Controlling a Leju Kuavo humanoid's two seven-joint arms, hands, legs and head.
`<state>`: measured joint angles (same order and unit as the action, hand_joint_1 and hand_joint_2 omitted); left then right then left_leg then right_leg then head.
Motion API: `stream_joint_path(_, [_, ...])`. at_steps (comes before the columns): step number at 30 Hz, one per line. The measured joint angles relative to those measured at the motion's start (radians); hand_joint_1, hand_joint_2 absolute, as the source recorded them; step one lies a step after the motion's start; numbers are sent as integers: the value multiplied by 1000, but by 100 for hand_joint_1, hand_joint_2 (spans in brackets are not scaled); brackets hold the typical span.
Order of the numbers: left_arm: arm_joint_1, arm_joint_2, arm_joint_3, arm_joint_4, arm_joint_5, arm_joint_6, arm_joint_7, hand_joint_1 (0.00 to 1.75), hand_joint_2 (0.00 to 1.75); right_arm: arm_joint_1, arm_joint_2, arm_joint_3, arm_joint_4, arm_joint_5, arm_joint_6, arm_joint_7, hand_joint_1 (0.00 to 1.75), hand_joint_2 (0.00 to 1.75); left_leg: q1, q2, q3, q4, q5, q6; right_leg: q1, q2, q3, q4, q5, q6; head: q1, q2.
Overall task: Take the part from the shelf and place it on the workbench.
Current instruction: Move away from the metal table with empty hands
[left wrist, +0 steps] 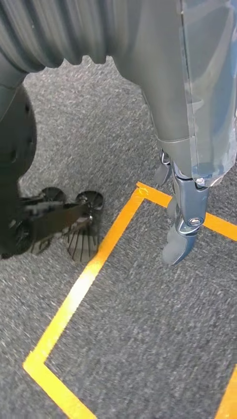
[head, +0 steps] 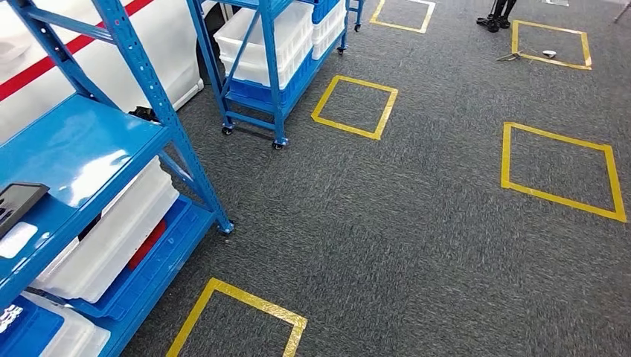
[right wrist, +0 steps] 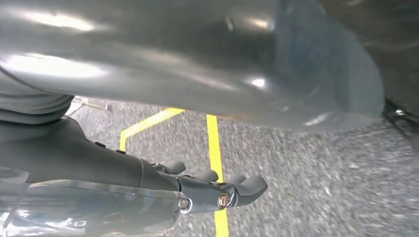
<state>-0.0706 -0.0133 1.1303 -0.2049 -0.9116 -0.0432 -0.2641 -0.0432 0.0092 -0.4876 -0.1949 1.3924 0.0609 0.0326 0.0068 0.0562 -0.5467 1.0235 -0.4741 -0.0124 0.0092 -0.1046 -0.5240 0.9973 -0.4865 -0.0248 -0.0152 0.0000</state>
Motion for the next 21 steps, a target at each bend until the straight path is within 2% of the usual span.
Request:
stream_joint_path(1, [-1,1,0,0,0,0,0,0,175,-2,1,-2,0,0,0,-1,0,0,-3,7,9,-20,2,6,1,-8,1,2,-2,5,0,0])
stream_joint_path(3, [0,4,0,0,0,0,1,0,175,-7,4,-6,0,0,-1,-1,0,0,-4,-13,6,-22,7,17,2,-22,3,2,-2,14,0,0])
stream_joint_path(4, [1,5,0,0,0,0,2,0,175,-10,5,-7,0,0,-1,-1,0,0,-2,-23,7,-26,12,22,0,-12,3,7,-7,21,0,0])
stream_joint_path(5, [2,6,0,0,1,0,3,0,175,-11,6,-9,0,1,0,-2,0,0,1,-32,7,-30,17,28,-2,12,-4,25,-23,26,0,0])
stream_joint_path(7, [-2,6,0,0,1,1,5,0,175,-9,7,-11,0,2,1,-3,0,0,4,-51,3,-34,25,37,-10,75,-44,115,-82,35,0,0])
stream_joint_path(8, [-4,6,0,0,2,1,6,0,175,-8,7,-11,0,2,1,-3,0,0,4,-58,1,-34,27,39,-12,92,-67,164,-110,36,0,0])
stream_joint_path(10, [-6,6,0,0,2,1,6,0,175,-7,7,-12,0,2,2,-3,0,0,3,-66,-2,-34,29,41,-14,99,-91,216,-136,38,0,0])
stream_joint_path(14, [-6,6,0,0,2,1,6,0,175,-6,7,-12,0,2,2,-3,0,0,3,-68,-2,-34,29,41,-15,99,-97,228,-141,38,0,0])
stream_joint_path(15, [-6,6,0,0,2,1,7,0,175,-6,7,-12,0,2,3,-3,0,0,3,-77,-3,-34,30,40,-16,99,-108,251,-142,39,0,0])
stream_joint_path(16, [-5,7,0,0,1,1,8,0,175,-5,7,-12,0,2,3,-3,0,0,3,-89,-4,-33,31,39,-18,100,-114,261,-134,40,0,0])
stream_joint_path(18, [-7,9,1,0,-2,-1,9,0,175,-5,8,-16,0,1,3,-3,0,0,2,-140,-11,-28,36,24,-23,141,-66,147,-62,38,0,0])
stream_joint_path(20, [-7,11,1,0,-7,-2,9,0,175,-8,8,-19,0,-1,2,-3,0,0,5,-183,-20,-28,43,2,-24,168,-5,7,1,28,0,0])
stream_joint_path(21, [-5,11,1,0,-9,-3,9,0,175,-10,8,-20,0,-1,1,-3,0,0,7,-188,-23,-28,44,-5,-24,153,-5,4,5,21,0,0])
